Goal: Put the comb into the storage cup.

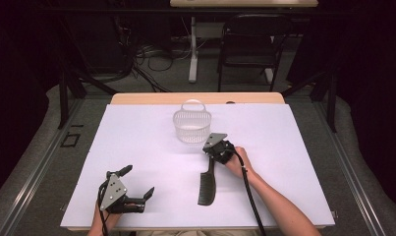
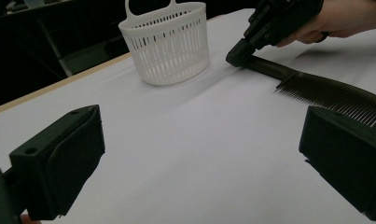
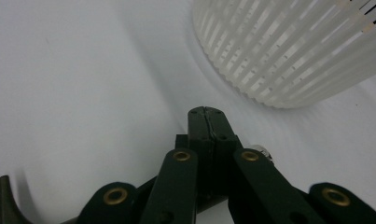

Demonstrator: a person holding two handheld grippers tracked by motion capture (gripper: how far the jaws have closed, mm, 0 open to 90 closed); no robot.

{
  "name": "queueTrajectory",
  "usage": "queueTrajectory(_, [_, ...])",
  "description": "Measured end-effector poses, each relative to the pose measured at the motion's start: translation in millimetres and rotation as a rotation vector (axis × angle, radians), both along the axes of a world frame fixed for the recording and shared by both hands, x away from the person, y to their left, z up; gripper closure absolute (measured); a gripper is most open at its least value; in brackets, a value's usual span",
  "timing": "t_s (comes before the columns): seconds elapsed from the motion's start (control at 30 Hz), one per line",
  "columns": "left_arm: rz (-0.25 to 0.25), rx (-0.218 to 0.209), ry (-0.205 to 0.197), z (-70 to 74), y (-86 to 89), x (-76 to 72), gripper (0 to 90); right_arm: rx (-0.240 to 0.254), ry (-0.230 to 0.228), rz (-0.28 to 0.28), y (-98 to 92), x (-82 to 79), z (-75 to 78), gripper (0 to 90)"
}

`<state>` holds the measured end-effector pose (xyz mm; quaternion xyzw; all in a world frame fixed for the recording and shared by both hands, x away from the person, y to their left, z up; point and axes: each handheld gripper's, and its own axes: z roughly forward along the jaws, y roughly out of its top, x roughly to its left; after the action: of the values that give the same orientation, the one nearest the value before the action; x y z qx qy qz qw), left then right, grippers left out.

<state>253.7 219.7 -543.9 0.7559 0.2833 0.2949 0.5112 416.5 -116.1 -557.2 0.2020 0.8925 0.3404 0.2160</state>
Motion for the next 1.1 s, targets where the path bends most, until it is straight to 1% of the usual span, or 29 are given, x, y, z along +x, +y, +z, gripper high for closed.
queueTrajectory(0.17, [-0.002, 0.000, 0.002, -0.3, 0.2, 0.7, 0.4, -0.007, 0.016, -0.016, -2.9, 0.7, 0.2, 90.0])
queueTrajectory(0.53, [-0.002, 0.000, 0.005, -0.7, -0.9, 1.0, 0.4, -0.031, 0.036, -0.027, -8.0, -0.1, 4.3, 90.0])
queueTrajectory(0.67, [-0.001, -0.001, 0.004, -0.6, -0.8, 1.0, 0.4, -0.039, 0.054, -0.047, -11.2, 0.3, 4.5, 90.0])
queueTrajectory(0.7, [-0.001, -0.002, 0.004, -0.6, -0.7, 0.9, 0.4, -0.043, 0.053, -0.042, -12.4, 1.0, 4.6, 90.0])
queueTrajectory(0.8, [-0.001, -0.001, 0.003, -0.5, -0.5, 0.9, 0.4, -0.047, 0.076, -0.064, -15.8, 0.3, 5.5, 90.0])
queueTrajectory(1.0, [0.000, 0.000, 0.003, -0.5, -0.5, 1.0, 0.4, -0.059, 0.084, -0.068, -17.3, -0.2, 6.8, 90.0])
queueTrajectory(1.1, [0.000, 0.002, 0.000, -0.2, -0.1, 0.8, 0.4, -0.062, 0.099, -0.079, -18.0, -1.5, 7.0, 90.0])
